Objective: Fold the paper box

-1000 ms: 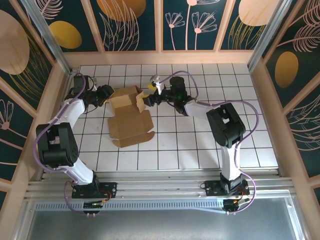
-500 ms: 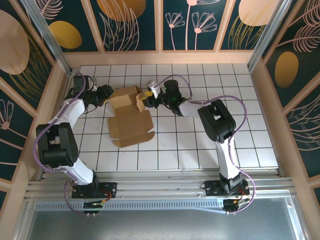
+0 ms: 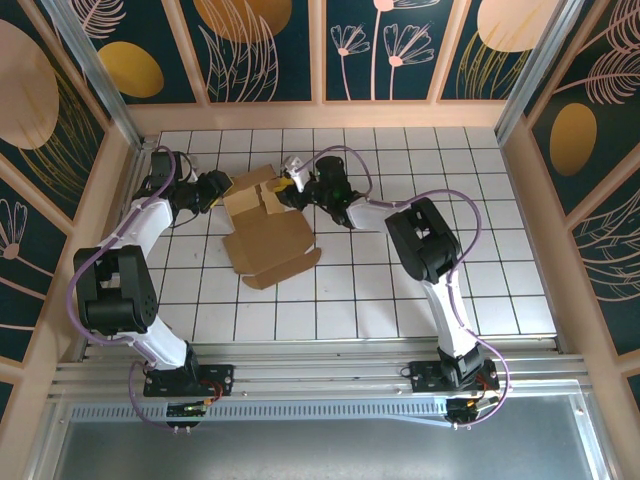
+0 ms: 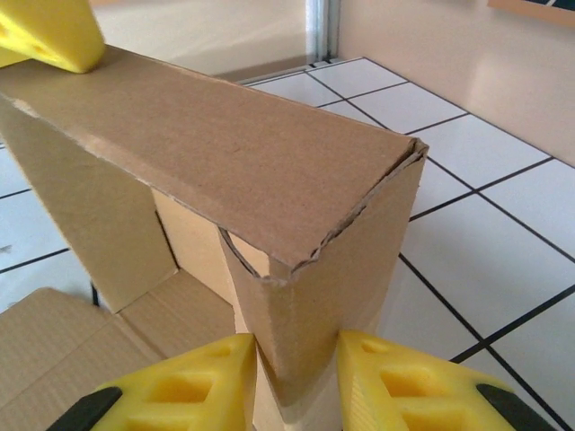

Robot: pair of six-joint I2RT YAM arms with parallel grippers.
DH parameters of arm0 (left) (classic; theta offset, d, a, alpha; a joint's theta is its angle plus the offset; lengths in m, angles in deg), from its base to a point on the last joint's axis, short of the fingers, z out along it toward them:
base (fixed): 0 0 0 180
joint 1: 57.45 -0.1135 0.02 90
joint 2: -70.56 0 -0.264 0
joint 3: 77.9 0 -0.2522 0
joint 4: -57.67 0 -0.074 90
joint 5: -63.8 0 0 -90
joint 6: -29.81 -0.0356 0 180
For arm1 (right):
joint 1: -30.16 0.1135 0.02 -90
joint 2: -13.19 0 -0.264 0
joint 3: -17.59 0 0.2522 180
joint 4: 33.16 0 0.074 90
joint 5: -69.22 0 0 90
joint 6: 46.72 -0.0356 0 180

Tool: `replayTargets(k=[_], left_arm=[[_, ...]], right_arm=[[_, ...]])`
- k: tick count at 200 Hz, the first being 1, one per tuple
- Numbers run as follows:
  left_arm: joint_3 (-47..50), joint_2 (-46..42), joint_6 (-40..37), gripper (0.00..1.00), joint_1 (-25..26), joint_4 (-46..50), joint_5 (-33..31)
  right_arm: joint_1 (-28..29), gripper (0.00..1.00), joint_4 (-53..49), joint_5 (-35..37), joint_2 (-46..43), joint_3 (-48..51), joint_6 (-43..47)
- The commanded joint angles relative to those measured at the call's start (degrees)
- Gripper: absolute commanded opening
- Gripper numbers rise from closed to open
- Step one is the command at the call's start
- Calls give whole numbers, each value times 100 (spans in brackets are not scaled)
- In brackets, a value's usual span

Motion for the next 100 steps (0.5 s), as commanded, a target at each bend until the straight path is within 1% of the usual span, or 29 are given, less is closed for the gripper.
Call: replayTargets(k=[1,14,25,62,78,83,87,100], left_arm=[[79,-51,-24,54,72,79,183],[60,-41,-18,54,76,78,208],[39,-41,-46,54,72,100,204],[8,-76,-100,54,80,166,203],[-1,-76,-121,54,72,158,239],[-5,-68,-126,54,72,166,246],[-9,-59,-128,54,73,166,255],[-19,-43,-140,54,73,158,301]], right_arm=[[198,31,115,270,214,-254,-75],[252,40,305,448,294,-269,-138],[297,41,436,539,371,-299,-132],[334,30,768,603,585,-427,-245],[335,29,776,642,683,-535,-321],[335,32,772,685,722,-579,-360],[334,36,766,705,757,-618,-398],[341,58,824,773,855,-712,-488]])
